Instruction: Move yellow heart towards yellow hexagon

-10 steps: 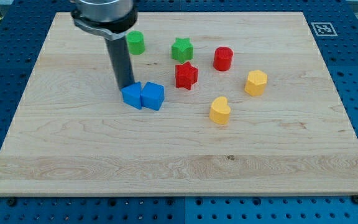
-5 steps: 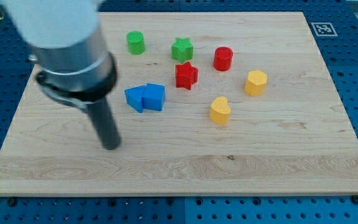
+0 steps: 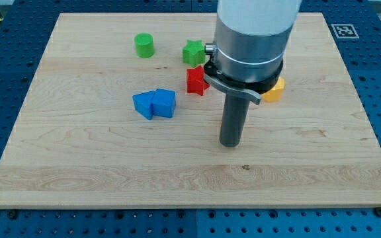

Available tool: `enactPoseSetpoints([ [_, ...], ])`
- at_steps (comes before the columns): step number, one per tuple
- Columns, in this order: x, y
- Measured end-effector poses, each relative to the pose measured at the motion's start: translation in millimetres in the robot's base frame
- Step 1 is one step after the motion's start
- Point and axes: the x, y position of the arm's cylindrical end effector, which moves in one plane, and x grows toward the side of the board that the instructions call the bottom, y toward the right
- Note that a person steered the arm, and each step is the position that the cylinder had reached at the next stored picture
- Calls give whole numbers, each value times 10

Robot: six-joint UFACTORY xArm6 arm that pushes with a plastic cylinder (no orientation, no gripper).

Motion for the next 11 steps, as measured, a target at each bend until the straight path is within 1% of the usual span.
enactPoseSetpoints([
  [2, -161, -76],
  [3, -161, -45],
  [6, -392, -1],
  [9, -407, 324],
  [11, -602, 558],
])
